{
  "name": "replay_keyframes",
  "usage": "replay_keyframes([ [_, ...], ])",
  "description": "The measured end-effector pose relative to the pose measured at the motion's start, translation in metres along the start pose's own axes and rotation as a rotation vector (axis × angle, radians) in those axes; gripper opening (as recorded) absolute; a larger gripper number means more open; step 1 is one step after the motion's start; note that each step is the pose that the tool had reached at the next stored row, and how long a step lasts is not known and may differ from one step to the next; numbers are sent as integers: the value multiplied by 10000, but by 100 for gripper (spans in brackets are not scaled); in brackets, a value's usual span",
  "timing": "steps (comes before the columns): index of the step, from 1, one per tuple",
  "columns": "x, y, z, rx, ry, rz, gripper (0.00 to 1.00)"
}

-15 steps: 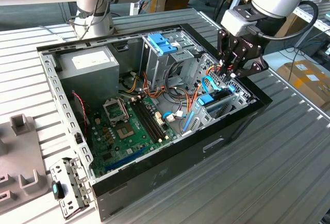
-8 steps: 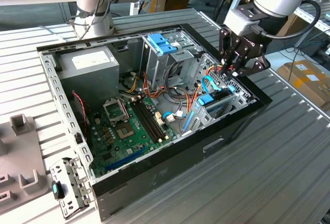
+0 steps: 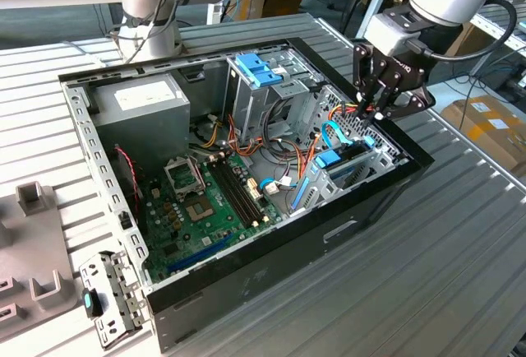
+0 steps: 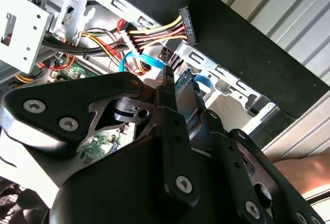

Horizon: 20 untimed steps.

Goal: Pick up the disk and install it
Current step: 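Insert the second disk wire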

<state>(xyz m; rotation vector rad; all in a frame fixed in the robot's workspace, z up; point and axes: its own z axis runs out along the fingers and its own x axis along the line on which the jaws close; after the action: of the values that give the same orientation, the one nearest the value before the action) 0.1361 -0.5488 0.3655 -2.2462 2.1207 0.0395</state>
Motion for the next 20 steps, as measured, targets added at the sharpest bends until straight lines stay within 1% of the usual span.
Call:
replay_keyframes([
  [2,0,-8,0,-29,-11,-535,29],
  [4,1,-13,0,-45,-18,-837,29],
  [5,1,-17,0,-58,-22,-1070,29],
  [8,1,-26,1,-81,-31,-1482,29],
  [11,3,-44,1,-121,-46,-2228,29],
  [14,5,-76,2,-144,-55,-2640,29],
  [20,8,-143,3,-179,-71,-3313,29],
])
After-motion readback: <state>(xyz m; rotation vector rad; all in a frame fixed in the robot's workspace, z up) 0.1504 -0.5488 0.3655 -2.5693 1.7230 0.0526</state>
